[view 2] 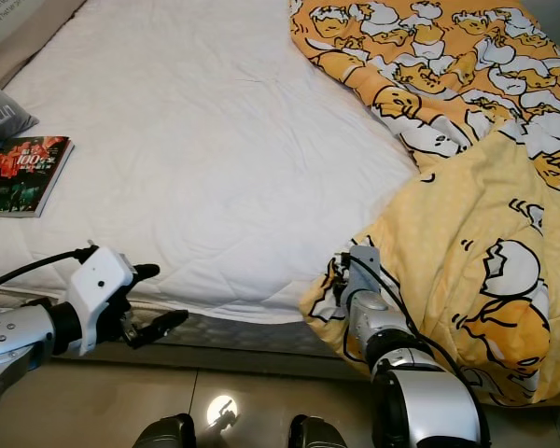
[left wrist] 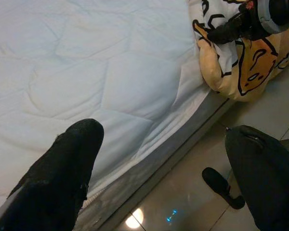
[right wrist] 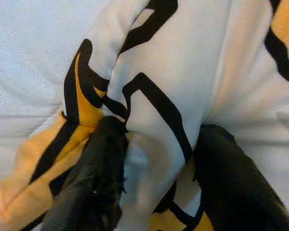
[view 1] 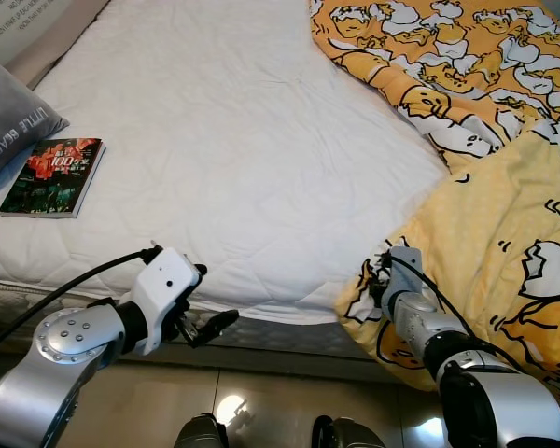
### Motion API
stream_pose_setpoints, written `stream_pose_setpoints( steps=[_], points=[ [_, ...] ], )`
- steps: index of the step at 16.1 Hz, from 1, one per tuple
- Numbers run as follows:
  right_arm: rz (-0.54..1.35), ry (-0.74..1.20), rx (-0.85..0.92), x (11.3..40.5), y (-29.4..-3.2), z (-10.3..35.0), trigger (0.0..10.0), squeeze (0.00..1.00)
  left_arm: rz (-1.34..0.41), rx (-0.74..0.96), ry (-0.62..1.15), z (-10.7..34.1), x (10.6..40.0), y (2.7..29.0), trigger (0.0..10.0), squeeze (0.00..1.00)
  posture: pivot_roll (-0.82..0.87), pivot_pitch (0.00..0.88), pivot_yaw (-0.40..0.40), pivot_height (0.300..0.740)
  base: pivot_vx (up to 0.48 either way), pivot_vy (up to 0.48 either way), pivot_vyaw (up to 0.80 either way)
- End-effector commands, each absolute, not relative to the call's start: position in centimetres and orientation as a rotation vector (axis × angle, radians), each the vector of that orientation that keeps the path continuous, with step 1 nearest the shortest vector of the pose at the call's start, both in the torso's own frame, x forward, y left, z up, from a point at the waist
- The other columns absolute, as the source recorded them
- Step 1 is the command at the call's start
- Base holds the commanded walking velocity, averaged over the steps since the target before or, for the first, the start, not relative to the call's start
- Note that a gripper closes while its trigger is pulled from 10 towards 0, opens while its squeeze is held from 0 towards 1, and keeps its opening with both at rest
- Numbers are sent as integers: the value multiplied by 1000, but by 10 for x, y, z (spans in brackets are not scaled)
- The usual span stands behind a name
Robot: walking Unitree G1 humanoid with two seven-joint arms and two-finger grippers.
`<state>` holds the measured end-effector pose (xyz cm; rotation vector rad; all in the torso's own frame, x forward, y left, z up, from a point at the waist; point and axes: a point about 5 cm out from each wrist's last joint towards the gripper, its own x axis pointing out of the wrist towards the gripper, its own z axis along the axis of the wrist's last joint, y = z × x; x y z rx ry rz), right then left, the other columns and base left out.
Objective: Clean up the room
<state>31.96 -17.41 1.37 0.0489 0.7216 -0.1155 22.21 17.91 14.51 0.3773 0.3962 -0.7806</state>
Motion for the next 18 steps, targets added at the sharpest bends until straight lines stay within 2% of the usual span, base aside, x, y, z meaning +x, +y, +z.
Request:
stream_pose_setpoints(
  steps=[1,11,13,15,17,18],
  points=[
    [-133,760,47,311,-180,5,0,0,-787,369,404,144,222,177,10000,596,114,191,-18,740,0,0,0],
    [32,733,14,305,-189,1,0,0,-806,342,402,141,223,170,10000,592,92,164,-25,740,0,0,0],
    [337,709,80,291,-172,-7,0,0,-854,292,389,146,223,165,10000,537,90,165,-24,740,0,0,0],
    [522,727,73,278,-166,-13,0,0,-919,273,395,148,219,161,10000,533,87,165,-22,740,0,0,0],
    [829,893,-110,225,-175,-40,0,0,-1051,265,413,151,210,155,10000,541,79,162,-17,740,0,0,0],
    [863,919,-147,215,-179,-45,0,0,-1061,265,413,151,209,154,10000,541,77,162,-16,740,0,0,0]
  ],
)
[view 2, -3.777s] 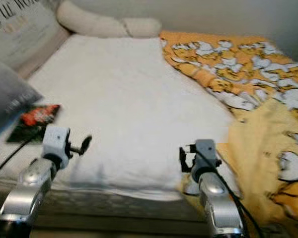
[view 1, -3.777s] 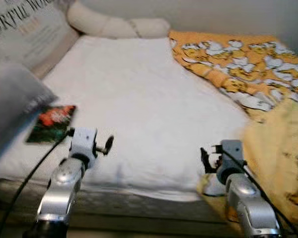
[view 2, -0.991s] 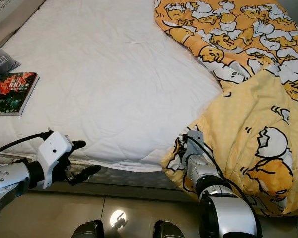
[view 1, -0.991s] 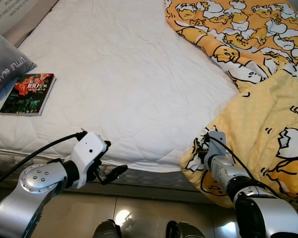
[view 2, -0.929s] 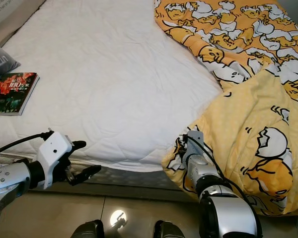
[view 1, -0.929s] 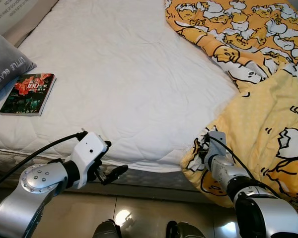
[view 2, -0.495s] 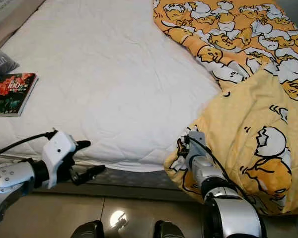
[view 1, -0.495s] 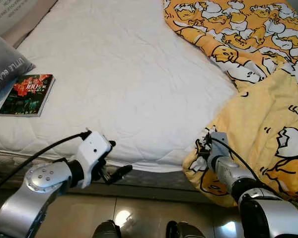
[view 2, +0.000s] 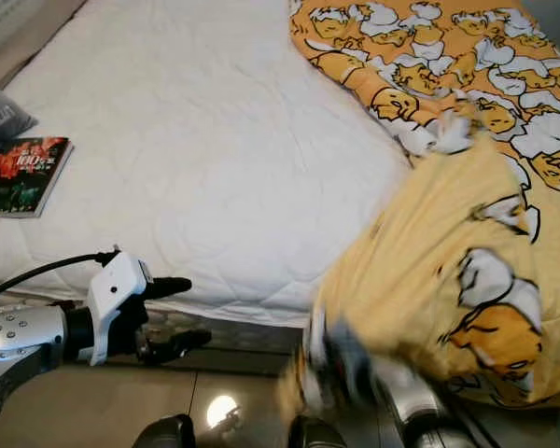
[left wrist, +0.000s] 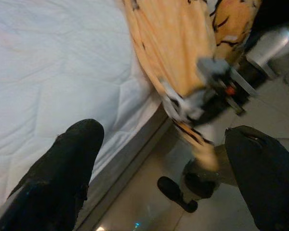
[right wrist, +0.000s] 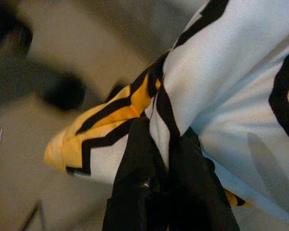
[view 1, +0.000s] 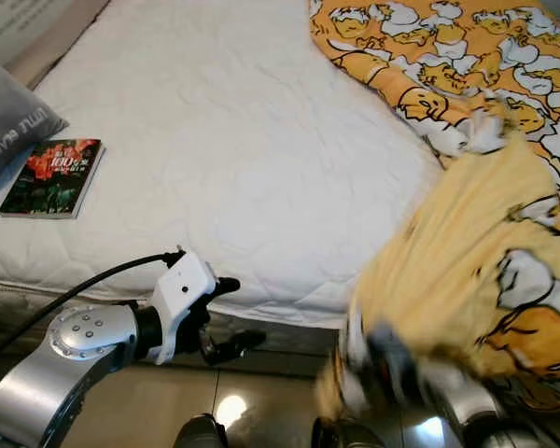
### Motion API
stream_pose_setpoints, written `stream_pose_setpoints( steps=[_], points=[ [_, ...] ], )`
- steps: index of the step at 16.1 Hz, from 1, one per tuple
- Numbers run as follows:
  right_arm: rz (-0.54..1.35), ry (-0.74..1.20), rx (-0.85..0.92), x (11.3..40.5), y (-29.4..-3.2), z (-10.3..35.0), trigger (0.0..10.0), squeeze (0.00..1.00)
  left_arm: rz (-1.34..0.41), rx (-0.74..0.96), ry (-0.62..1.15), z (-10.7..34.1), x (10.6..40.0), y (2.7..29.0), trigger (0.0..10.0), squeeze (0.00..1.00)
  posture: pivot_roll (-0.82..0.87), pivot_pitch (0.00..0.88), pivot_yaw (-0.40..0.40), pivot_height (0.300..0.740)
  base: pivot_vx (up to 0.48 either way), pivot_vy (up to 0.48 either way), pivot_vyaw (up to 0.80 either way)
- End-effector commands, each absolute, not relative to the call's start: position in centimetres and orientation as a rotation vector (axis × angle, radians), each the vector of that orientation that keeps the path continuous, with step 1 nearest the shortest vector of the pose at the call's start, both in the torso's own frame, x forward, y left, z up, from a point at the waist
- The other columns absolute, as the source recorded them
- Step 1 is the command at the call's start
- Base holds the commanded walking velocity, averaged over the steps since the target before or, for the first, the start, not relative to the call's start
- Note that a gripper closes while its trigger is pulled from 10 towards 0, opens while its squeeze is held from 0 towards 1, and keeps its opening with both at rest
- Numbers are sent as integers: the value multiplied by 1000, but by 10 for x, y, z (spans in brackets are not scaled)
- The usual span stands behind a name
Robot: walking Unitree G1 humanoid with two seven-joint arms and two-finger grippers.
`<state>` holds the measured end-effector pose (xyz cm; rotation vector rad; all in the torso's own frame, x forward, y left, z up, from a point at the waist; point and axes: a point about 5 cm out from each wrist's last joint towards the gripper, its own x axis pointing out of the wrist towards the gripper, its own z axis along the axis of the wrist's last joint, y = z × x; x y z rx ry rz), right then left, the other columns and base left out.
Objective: Clean up the room
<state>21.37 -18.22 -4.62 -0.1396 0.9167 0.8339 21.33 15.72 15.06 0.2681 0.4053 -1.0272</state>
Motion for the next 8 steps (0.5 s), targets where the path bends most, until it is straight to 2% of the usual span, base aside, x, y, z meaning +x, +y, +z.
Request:
stream_pose_setpoints(
  steps=[1,3,4,5,7,8],
  points=[
    [962,963,-199,193,-182,-53,0,0,-1069,263,408,151,209,152,10000,537,75,161,-15,740,0,0,0],
    [1107,1016,-189,157,-177,-65,0,0,-1092,249,407,153,207,149,10000,533,73,159,-14,740,0,0,0],
    [1146,1059,-188,130,-174,-75,0,0,-1101,251,411,152,206,149,10000,537,74,157,-13,740,0,0,0],
    [1133,1066,-235,117,-175,-81,0,0,-1105,255,415,152,206,149,10000,533,75,154,-12,740,0,0,0],
    [974,1030,-315,125,-175,-87,10000,0,-1104,260,416,152,207,150,10000,533,75,153,-10,740,0,0,0],
    [880,991,-254,138,-170,-85,10000,1000,-1103,261,415,153,208,150,10000,525,74,152,-8,740,0,0,0]
  ],
)
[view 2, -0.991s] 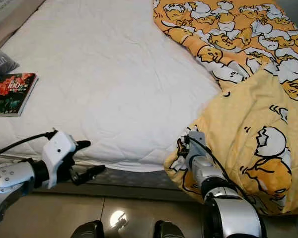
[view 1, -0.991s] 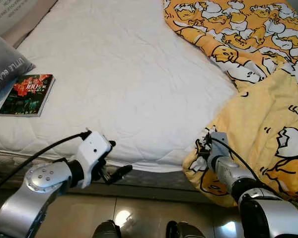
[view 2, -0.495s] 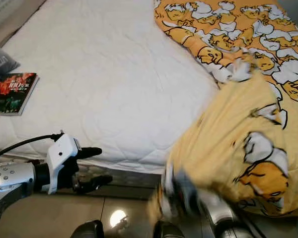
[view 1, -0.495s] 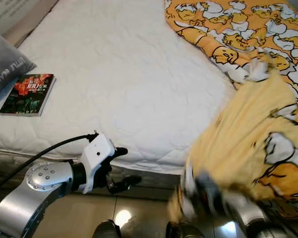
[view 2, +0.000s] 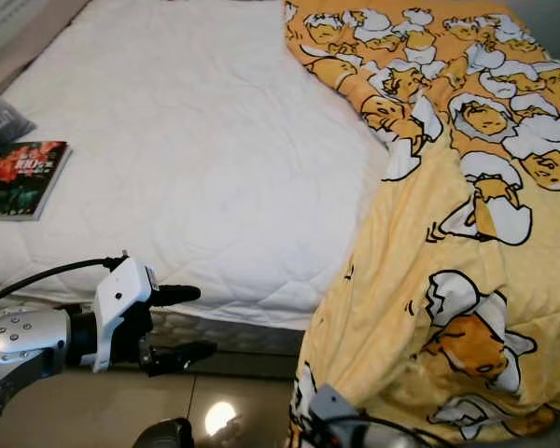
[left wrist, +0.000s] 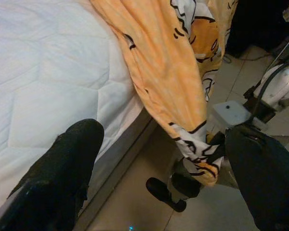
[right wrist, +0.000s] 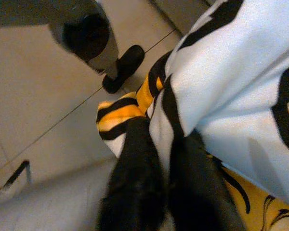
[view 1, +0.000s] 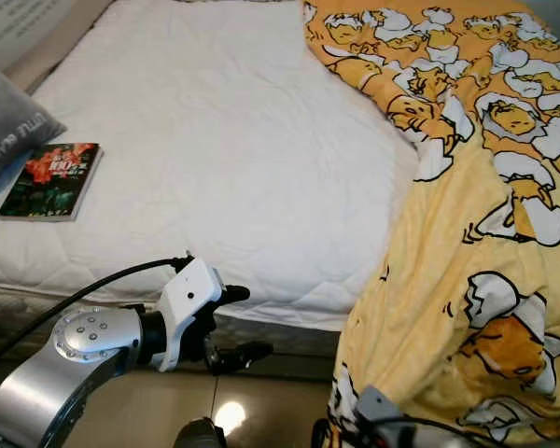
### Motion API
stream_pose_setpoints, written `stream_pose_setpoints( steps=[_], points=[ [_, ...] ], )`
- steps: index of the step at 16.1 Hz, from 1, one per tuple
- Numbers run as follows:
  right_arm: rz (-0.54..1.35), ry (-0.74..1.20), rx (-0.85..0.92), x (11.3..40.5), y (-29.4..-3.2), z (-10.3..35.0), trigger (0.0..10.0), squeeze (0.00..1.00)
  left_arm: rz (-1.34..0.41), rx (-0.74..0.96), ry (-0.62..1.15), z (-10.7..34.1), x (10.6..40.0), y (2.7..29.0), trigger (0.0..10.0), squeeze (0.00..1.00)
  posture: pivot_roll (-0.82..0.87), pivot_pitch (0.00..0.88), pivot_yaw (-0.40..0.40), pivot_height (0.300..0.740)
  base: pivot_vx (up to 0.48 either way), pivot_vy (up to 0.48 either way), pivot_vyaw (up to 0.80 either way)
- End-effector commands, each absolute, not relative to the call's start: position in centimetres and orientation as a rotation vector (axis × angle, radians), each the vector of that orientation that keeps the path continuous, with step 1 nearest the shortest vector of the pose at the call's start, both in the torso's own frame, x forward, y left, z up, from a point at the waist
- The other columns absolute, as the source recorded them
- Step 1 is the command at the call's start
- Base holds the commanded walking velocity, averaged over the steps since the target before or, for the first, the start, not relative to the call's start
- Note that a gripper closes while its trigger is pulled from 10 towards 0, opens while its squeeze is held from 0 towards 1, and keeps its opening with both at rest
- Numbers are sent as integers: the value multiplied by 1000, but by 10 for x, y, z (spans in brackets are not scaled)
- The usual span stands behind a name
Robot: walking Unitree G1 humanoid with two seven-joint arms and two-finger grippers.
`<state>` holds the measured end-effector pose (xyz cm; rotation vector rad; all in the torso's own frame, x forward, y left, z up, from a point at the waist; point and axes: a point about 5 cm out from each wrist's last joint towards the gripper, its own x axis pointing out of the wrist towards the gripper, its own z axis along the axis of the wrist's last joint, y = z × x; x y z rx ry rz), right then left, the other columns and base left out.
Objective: Clean up the room
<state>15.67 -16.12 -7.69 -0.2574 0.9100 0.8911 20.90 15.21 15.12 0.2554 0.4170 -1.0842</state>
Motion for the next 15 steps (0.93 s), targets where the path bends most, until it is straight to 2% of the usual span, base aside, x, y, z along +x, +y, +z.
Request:
stream_pose_setpoints(
  steps=[1,3,5,6,7,8,9,11,13,15],
  points=[
    [849,932,-223,149,-157,-83,10000,1000,-1103,262,414,153,208,150,10000,522,73,152,-7,740,0,0,0],
    [857,864,-214,162,-137,-79,10000,1000,-1104,265,412,153,209,149,10000,502,76,154,-4,740,0,0,0],
    [808,753,-193,193,-112,-66,10000,1000,-1107,268,410,153,209,149,10000,490,76,154,-2,740,0,0,0],
    [766,704,-175,208,-108,-58,10000,1000,-1108,270,409,154,210,149,10000,490,75,156,0,740,0,0,0],
    [711,652,-175,224,-110,-48,10000,1000,-1109,271,409,154,211,149,10000,490,75,157,-2,740,0,0,0],
    [635,574,-224,245,-127,-33,10000,1000,-1108,273,410,154,211,150,10000,490,74,159,-1,740,0,0,0],
    [601,537,-251,252,-136,-26,10000,1000,-1108,274,410,154,211,150,10000,490,74,159,-1,740,0,0,0],
    [456,355,-228,292,-181,21,10000,1000,-1103,274,407,154,211,150,10000,490,75,158,-4,740,0,0,0],
    [321,272,-173,316,-189,47,10000,1000,-1101,274,405,154,211,149,10000,490,83,163,-6,740,0,0,0],
    [185,253,-73,337,-185,63,10000,1000,-1104,276,406,154,210,148,10000,490,86,167,-1,740,0,0,0]
  ],
)
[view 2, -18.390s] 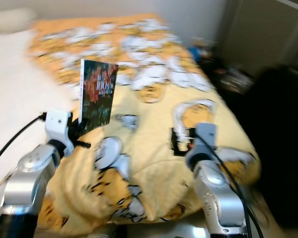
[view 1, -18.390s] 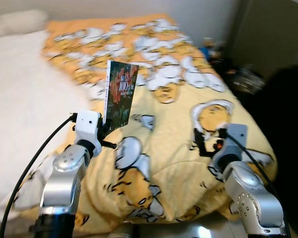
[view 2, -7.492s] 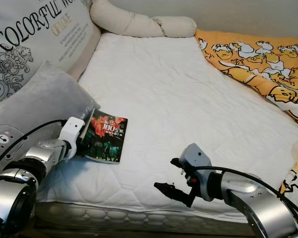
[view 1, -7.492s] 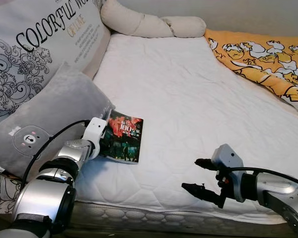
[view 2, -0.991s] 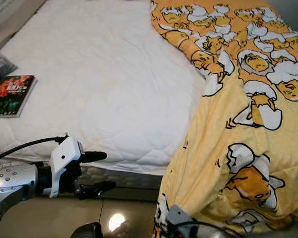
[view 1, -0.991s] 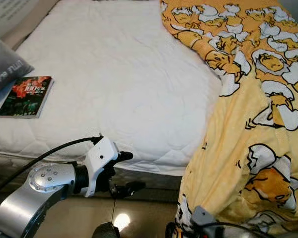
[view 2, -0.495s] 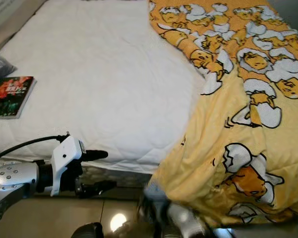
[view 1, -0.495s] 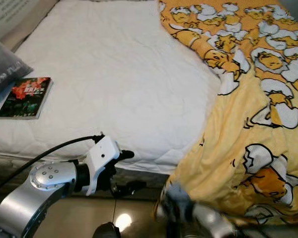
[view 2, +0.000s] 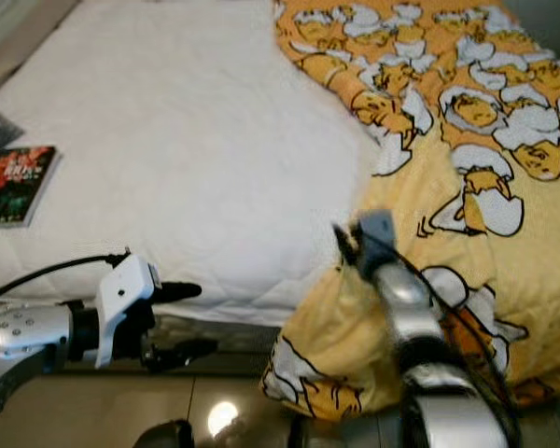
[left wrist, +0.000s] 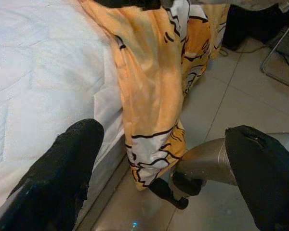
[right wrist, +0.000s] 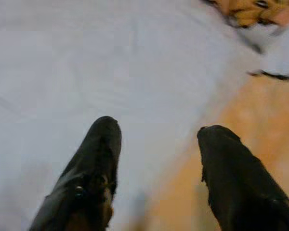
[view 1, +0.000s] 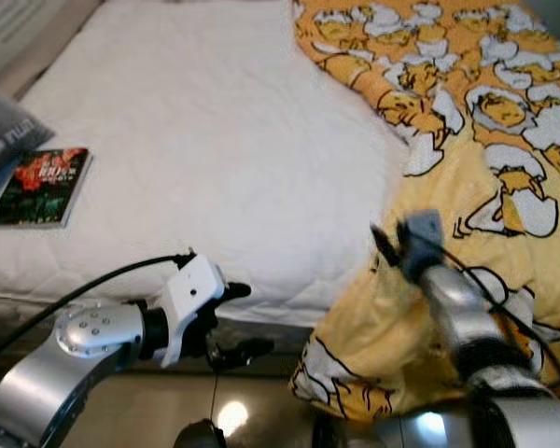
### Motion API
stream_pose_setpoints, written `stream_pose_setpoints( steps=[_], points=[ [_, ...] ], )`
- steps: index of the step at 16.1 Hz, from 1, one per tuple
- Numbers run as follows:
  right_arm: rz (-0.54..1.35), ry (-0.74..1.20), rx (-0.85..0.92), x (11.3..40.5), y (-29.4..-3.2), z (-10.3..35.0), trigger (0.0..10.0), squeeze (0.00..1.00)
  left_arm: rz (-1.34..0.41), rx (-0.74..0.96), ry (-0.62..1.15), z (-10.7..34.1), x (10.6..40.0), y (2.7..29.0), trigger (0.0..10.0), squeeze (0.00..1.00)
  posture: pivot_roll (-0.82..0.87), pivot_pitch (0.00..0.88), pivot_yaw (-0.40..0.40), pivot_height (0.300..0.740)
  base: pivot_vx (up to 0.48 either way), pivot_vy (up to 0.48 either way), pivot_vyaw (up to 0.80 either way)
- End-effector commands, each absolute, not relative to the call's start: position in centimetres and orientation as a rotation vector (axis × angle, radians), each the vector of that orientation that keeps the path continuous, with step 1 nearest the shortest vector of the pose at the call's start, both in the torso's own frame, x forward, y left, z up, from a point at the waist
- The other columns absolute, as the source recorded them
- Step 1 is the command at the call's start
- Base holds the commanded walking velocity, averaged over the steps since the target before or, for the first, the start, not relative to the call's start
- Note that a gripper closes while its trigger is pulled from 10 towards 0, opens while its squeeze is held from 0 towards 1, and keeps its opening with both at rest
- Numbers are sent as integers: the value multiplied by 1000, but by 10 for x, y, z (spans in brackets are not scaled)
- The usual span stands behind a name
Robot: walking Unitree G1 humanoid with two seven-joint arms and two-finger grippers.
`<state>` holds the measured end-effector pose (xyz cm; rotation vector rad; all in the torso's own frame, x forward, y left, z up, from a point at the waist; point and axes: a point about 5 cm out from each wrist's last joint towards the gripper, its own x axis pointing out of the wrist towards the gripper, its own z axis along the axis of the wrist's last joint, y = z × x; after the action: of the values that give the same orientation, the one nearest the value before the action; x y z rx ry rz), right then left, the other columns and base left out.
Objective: Clean up the room
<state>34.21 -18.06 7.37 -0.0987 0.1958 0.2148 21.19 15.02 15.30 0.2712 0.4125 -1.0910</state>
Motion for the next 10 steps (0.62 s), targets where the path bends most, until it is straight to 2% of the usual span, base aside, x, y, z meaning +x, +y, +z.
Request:
stream_pose_setpoints(
  steps=[1,4,6,7,8,10],
  points=[
    [178,276,-68,341,-179,63,10000,1000,-1107,276,407,154,210,147,10000,490,89,171,5,740,0,0,0],
    [170,371,-96,343,-171,56,10000,1000,-1116,277,406,156,212,146,10000,490,97,179,13,740,0,0,0],
    [88,489,-216,342,-172,45,10000,1000,-1121,284,407,157,215,147,10000,490,103,191,14,740,0,0,0],
    [64,506,-249,341,-174,44,10000,325,-1122,286,409,157,215,147,10000,490,106,192,13,740,0,0,0],
    [18,555,-307,339,-176,38,10000,0,-1124,289,412,158,213,147,10000,490,114,190,11,740,0,0,0],
    [7,608,-357,333,-174,31,10000,0,-1126,287,418,158,212,147,10000,490,120,197,8,740,0,0,0]
  ],
)
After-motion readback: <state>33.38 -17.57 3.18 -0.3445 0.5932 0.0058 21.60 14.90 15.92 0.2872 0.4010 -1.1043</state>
